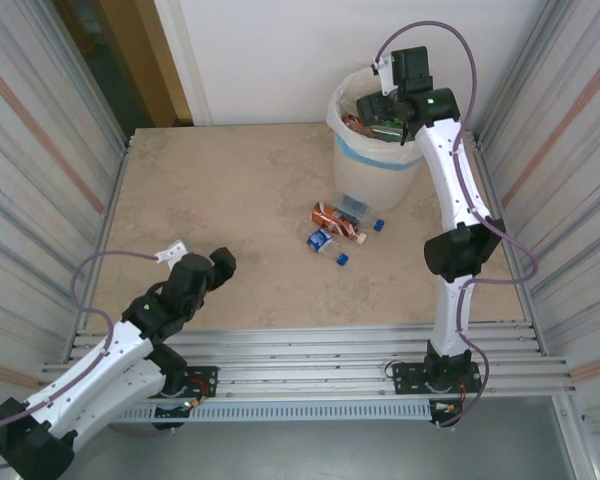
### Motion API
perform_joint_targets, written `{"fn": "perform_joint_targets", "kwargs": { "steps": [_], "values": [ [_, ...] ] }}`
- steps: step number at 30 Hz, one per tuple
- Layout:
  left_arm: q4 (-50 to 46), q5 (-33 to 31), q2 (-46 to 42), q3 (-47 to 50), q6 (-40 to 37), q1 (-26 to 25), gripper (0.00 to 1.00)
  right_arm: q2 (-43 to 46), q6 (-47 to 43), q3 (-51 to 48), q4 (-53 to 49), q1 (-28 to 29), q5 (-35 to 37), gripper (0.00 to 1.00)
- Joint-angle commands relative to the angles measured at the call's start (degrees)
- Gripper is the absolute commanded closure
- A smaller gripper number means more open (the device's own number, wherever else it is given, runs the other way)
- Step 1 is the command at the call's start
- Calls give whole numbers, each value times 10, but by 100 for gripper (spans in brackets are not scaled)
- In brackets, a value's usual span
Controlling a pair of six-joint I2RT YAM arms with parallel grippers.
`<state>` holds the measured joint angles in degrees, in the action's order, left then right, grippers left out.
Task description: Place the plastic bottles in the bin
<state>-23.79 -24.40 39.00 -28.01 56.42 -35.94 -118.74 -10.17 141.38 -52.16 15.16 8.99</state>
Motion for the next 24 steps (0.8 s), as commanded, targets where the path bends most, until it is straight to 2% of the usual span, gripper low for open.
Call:
{"fn": "perform_joint_targets", "kwargs": {
  "steps": [1, 9, 16, 20, 24],
  "values": [
    [-5, -5, -11, 2, -4, 3, 1, 60, 43, -25, -10, 19, -4, 2],
    [-4, -16, -22, 9, -10, 4, 1, 169, 99, -200, 30, 105, 54, 2],
    [-7, -30, -29, 12, -21, 4, 1, 257, 157, -384, 68, 172, 56, 2],
    [-6, -31, -35, 11, -28, 4, 1, 284, 184, -459, 73, 200, 65, 2],
    [-3, -37, -43, 15, -30, 5, 1, 292, 214, -516, 71, 216, 43, 2]
  ]
}}
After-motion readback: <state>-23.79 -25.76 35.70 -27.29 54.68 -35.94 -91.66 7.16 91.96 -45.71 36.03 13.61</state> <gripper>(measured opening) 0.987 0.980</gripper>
